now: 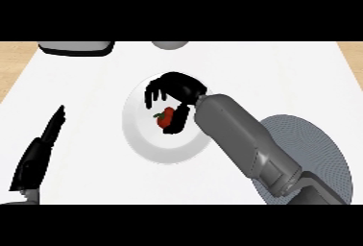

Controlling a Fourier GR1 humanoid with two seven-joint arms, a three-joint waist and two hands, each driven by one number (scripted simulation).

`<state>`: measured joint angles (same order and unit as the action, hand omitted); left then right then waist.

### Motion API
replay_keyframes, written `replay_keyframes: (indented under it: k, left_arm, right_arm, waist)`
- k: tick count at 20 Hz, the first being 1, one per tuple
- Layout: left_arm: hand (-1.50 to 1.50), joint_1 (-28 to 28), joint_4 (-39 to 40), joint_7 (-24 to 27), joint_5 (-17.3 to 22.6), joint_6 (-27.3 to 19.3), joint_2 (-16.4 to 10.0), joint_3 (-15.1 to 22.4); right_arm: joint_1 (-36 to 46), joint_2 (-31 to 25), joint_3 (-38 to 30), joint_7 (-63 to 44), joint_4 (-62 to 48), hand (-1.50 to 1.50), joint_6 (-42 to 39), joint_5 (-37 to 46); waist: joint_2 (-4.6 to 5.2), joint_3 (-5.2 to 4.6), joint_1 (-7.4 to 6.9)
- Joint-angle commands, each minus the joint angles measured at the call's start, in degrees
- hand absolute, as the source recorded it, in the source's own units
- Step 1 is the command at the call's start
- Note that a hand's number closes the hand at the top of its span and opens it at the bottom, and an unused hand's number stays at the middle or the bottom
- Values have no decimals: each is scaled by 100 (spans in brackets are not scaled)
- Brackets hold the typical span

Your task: Pick the bell pepper from the placemat and place it in the plate

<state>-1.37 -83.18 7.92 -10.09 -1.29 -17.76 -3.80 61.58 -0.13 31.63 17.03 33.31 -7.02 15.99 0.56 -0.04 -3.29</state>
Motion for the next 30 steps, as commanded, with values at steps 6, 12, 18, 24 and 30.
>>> replay_keyframes:
  k: [6,12,18,24,30]
  left_arm:
    - [0,-236,-304,1,5,105,-39,-49]
    - [0,-141,54,183,-214,-112,177,55]
    - [0,-72,-218,-55,-91,10,114,-15]
    - [0,6,-155,58,-121,71,129,34]
    - [0,140,-256,-124,-91,164,31,-15]
  right_arm:
    - [-153,13,-110,214,93,-150,569,-1426]
    - [429,-164,-1363,147,-566,-150,465,-2023]
    - [368,-614,-2219,876,-1314,-150,-324,-2693]
    - [573,-1422,-2534,1580,-1951,-150,-1244,-2747]
    - [453,-1947,-2428,2398,-2240,-150,-1614,-2444]
  waist:
    - [8,8,-47]
    - [8,3,158]
    - [84,11,31]
    - [147,13,-102]
    - [190,22,-185]
